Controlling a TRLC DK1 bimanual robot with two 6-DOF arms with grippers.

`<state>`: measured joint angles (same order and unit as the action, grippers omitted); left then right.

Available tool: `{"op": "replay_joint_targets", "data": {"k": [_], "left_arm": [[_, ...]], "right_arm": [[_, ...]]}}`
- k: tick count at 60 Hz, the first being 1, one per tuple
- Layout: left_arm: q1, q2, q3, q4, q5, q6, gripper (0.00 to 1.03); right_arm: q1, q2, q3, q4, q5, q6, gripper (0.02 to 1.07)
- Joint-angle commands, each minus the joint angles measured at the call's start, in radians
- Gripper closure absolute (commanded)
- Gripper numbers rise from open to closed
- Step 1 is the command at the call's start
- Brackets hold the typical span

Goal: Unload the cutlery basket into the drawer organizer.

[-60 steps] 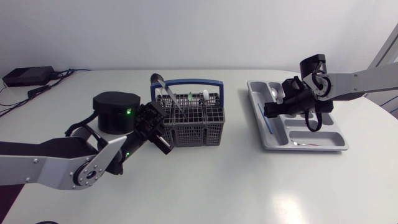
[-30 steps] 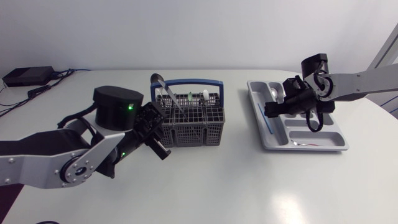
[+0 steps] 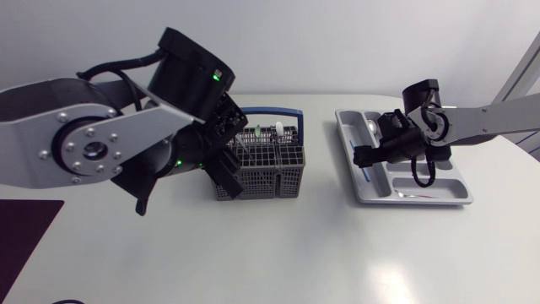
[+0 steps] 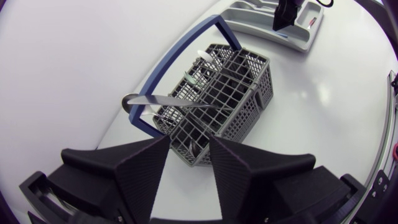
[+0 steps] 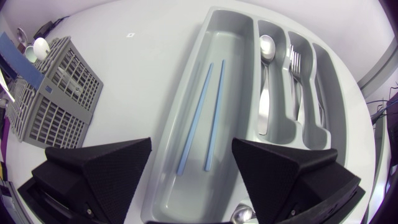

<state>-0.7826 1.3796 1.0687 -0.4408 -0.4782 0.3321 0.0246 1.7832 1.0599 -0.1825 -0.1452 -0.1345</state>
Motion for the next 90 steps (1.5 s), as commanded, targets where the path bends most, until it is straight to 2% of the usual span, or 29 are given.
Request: {"op": "replay_joint_targets", "data": {"k": [1,23,54,67,79,90], "left_arm": [[-0.007,0.058,0.05,-0.029,-0.03,-0.044,0.45],[0.0,0.236,0.2,-0.214,-0.083,-0.153,0.44],[0.068,0.371,0.235,-0.219,-0.135,-0.186,0.46],[0.068,0.392,0.238,-0.194,-0.142,-0.186,0.72],[0.068,0.401,0.224,-0.177,-0.148,-0.189,0.77],[0.066,0.415,0.217,-0.176,-0.161,-0.205,0.87]], "right_arm": [[0.001,-0.015,-0.034,0.002,0.004,0.001,0.14],[0.0,0.005,-0.054,0.029,0.006,-0.002,0.14],[-0.002,0.013,-0.058,0.037,0.006,-0.007,0.13],[-0.003,0.013,-0.064,0.04,0.006,-0.011,0.13],[-0.006,0.013,-0.067,0.043,0.004,-0.014,0.13],[-0.006,0.015,-0.075,0.054,0.002,-0.014,0.13]]}}
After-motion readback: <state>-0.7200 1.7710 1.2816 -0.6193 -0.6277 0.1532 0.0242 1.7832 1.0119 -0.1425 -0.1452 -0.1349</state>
